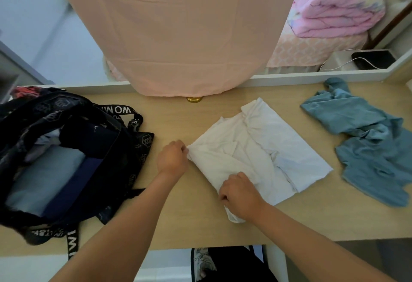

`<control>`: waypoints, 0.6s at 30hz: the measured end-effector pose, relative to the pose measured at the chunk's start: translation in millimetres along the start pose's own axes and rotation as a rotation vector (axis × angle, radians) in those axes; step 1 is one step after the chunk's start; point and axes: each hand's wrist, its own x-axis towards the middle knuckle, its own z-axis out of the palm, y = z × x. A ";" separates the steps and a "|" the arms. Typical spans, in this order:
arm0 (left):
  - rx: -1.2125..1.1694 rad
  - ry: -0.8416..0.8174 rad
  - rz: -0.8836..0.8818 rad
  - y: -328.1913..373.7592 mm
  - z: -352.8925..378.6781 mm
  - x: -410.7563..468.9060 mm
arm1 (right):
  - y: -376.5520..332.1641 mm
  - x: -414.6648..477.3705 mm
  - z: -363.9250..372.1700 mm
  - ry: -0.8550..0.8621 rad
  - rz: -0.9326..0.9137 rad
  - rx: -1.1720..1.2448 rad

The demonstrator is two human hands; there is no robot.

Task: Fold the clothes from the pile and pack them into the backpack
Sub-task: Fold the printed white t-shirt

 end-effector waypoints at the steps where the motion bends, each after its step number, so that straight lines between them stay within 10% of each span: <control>1: 0.008 0.017 -0.026 0.4 -5.5 6.3 | 1.2 -1.9 -2.7 -0.038 -0.103 -0.011; 7: 0.365 -0.045 0.037 -3.0 -19.5 20.4 | 7.8 -8.8 -1.6 -0.127 -0.241 -0.083; 12: 0.239 0.065 0.545 -1.3 3.5 -5.6 | 1.5 1.9 -13.2 0.274 0.110 0.259; 18: 0.317 -0.088 0.427 8.7 13.6 -20.3 | 19.4 19.5 -22.5 0.021 0.649 0.346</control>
